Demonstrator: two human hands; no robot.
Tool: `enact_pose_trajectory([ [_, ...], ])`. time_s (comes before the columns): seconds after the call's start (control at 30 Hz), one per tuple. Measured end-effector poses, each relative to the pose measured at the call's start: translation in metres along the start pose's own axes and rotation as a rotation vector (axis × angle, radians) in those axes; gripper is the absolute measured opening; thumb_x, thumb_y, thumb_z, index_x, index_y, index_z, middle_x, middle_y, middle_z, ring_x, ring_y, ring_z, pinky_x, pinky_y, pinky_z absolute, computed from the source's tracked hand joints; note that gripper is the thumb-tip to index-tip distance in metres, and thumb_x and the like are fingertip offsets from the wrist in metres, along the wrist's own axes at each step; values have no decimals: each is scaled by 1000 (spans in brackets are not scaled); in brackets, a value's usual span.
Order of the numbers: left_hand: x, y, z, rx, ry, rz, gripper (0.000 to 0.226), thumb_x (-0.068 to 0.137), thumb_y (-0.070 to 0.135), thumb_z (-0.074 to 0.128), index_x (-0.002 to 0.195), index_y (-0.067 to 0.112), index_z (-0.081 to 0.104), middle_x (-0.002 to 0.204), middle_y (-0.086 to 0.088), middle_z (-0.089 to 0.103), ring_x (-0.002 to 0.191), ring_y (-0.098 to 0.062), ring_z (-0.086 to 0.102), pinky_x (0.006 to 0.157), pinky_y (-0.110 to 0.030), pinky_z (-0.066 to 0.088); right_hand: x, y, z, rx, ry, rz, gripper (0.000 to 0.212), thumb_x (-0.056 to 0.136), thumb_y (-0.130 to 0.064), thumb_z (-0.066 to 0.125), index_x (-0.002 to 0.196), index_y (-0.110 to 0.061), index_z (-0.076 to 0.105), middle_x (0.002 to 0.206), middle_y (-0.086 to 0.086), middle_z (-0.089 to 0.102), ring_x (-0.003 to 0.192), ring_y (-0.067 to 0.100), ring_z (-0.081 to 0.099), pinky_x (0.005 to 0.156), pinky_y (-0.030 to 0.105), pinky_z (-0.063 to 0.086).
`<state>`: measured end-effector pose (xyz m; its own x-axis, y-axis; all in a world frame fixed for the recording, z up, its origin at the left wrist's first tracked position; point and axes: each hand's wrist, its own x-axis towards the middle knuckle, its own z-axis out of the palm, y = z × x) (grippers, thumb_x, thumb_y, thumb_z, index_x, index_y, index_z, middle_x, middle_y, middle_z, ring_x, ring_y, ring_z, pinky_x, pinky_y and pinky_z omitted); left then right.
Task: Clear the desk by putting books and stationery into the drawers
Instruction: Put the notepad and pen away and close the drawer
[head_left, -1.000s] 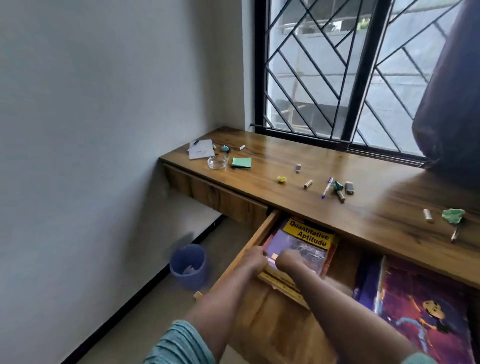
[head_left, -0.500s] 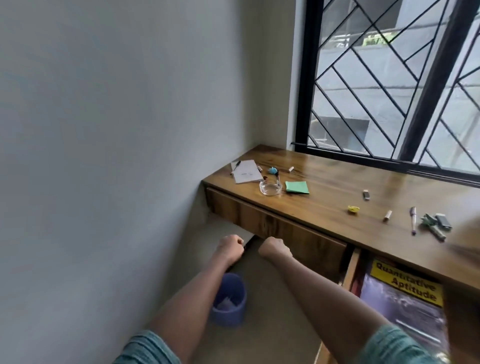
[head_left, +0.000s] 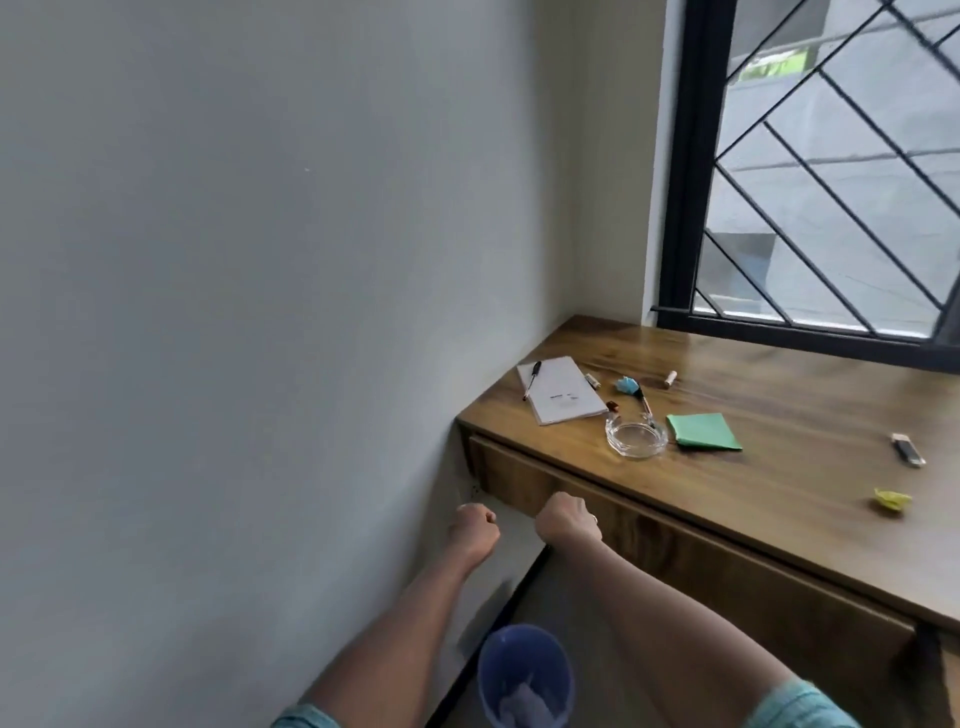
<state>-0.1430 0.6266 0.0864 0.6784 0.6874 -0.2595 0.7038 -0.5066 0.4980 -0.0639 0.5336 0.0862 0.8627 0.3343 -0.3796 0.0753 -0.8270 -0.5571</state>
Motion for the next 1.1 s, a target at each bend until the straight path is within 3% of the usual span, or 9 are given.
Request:
enact_pose_trajectory([
  [0.17, 80, 5, -29, 29, -10, 3, 34, 94, 12, 47, 125, 8, 62, 133, -13, 58, 125, -27, 53, 103, -27, 40, 62, -44, -5, 67, 74, -16, 27, 91, -10, 44, 112, -7, 61, 118, 11, 61, 111, 29, 57, 85, 35, 48],
  [0.33, 147, 4, -33, 27, -59, -12, 31, 92, 15, 50, 112, -1, 66, 121, -19, 63, 115, -31, 58, 93, -28, 46, 115, -69, -14, 31, 169, -14, 22, 93, -7, 44, 106, -3, 61, 112, 13, 61, 104, 29, 58, 73, 31, 44],
  [0.63, 259, 36, -38, -105, -48, -28, 48, 93, 35, 52, 125, 0, 57, 131, -19, 57, 119, -32, 55, 100, -32, 46, 203, -92, -19, -35, 229, -9, 31, 93, -19, 53, 117, -1, 56, 124, 15, 44, 108, 30, 54, 78, 31, 42],
  [0.77, 303, 64, -38, -108, -46, 42, 43, 93, 32, 54, 124, 3, 60, 129, -16, 59, 121, -30, 55, 99, -33, 44, 233, -101, -19, -151, 226, -55, 37, 91, -27, 57, 119, -2, 56, 133, 18, 42, 118, 33, 48, 92, 35, 44],
  [0.9, 337, 96, -26, -81, -57, 116, 43, 93, 35, 52, 110, -1, 67, 118, -15, 66, 109, -29, 61, 92, -33, 50, 260, -110, -19, -228, 273, -86, 41, 92, -30, 55, 123, -3, 56, 132, 18, 45, 121, 34, 44, 96, 37, 43],
  [0.97, 345, 106, -17, -49, -98, 132, 45, 93, 37, 53, 112, -3, 64, 119, -12, 65, 109, -29, 61, 87, -27, 47, 270, -113, -20, -273, 264, -76, 45, 93, -35, 53, 126, -5, 53, 133, 16, 44, 123, 33, 42, 97, 37, 41],
  [1.1, 359, 123, -2, 71, -69, 176, 45, 92, 37, 57, 116, 0, 64, 117, -15, 66, 106, -27, 64, 83, -30, 51, 292, -116, -22, -325, 240, -54, 49, 93, -40, 50, 131, -9, 49, 135, 16, 40, 126, 34, 38, 100, 39, 37],
])
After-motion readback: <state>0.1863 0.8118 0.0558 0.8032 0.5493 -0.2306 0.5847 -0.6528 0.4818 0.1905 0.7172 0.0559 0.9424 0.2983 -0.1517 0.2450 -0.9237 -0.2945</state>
